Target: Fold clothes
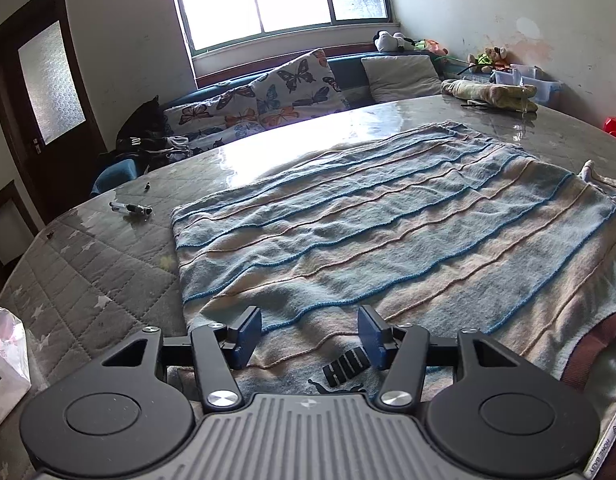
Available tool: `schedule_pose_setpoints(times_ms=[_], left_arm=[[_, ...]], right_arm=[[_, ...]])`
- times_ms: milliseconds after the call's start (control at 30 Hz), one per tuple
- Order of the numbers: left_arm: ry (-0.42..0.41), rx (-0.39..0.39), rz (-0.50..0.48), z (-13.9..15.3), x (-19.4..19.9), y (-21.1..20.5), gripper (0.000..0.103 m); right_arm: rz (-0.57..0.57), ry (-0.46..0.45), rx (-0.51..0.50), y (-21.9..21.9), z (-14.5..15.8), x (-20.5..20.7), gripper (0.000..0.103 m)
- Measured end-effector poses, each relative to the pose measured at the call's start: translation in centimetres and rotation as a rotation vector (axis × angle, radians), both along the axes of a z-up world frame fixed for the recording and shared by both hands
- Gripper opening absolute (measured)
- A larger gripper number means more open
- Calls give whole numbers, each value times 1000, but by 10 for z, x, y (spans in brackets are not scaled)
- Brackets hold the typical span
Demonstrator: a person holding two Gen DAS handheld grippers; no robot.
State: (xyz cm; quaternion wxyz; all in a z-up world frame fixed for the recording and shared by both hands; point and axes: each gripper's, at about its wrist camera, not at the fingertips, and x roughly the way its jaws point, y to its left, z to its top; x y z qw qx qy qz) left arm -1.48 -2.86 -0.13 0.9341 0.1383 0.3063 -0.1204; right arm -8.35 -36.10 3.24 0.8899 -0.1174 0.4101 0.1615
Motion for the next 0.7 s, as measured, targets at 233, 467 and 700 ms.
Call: schedule_pose_setpoints(times_ms=[233, 467, 700], left_arm=[[-1, -20, 12, -1, 0, 3, 59], [-3, -18, 30, -1, 0, 3, 64], [-8, -22, 42, -1, -1, 4, 66]], right_arm=[[-207, -16, 25, -54, -14, 14, 40], [-324, -18, 76, -86, -25, 14, 34], [-349, -70, 22, -78, -15, -2, 1]])
